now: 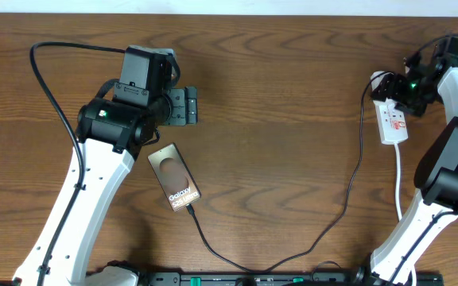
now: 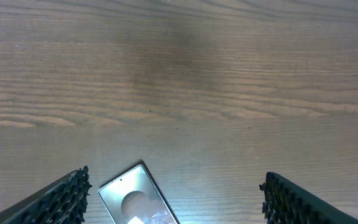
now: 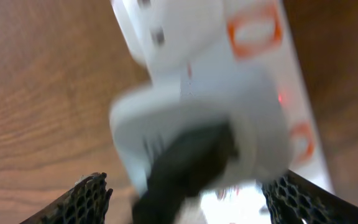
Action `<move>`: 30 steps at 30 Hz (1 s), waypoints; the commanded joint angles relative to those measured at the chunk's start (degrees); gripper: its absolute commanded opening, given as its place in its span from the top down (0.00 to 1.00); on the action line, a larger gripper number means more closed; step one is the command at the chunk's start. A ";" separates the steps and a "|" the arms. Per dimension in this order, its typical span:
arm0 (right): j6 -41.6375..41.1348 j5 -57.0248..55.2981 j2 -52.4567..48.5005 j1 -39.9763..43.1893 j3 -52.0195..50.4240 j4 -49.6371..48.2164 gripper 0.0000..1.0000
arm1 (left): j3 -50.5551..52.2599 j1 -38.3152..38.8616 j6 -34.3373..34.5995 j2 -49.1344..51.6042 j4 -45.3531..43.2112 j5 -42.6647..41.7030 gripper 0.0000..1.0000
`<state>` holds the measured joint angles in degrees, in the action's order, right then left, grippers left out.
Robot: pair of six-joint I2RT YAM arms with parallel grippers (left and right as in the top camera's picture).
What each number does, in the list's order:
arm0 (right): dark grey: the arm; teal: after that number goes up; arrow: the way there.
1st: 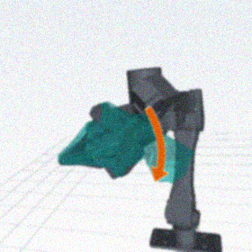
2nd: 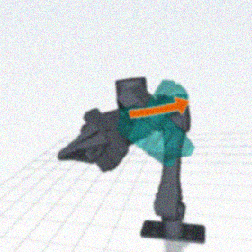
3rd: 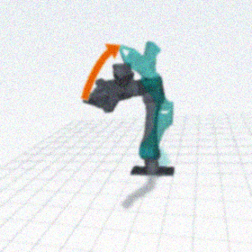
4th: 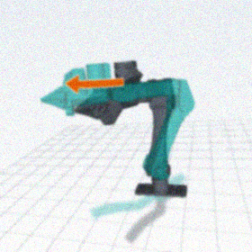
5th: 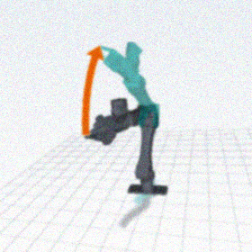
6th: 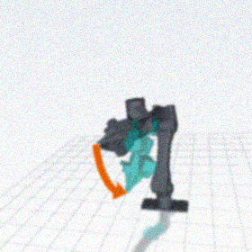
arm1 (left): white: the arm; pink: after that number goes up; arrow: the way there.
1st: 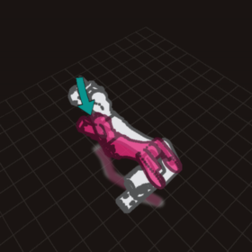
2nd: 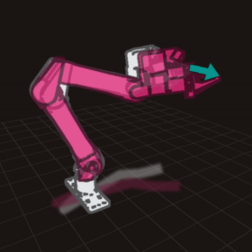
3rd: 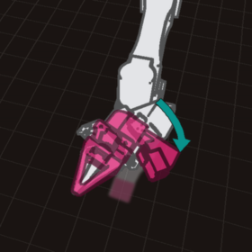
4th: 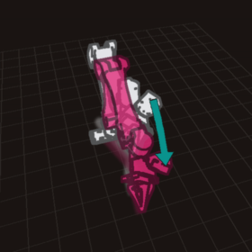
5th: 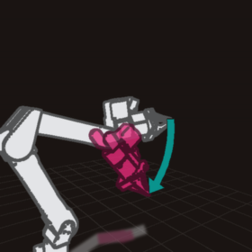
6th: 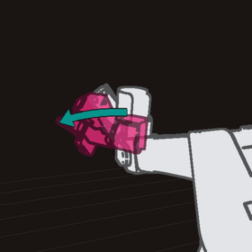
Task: Plug charger to phone and switch on socket
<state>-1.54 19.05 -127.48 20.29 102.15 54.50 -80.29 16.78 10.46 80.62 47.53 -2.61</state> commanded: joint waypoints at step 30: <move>-12.15 -12.28 43.47 -0.13 -1.31 2.12 0.01 | -0.92 0.02 -0.35 -0.20 -0.04 0.96 0.13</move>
<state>-13.04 7.60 -84.84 20.23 101.08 56.42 -80.29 16.78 10.48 80.62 47.53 -2.61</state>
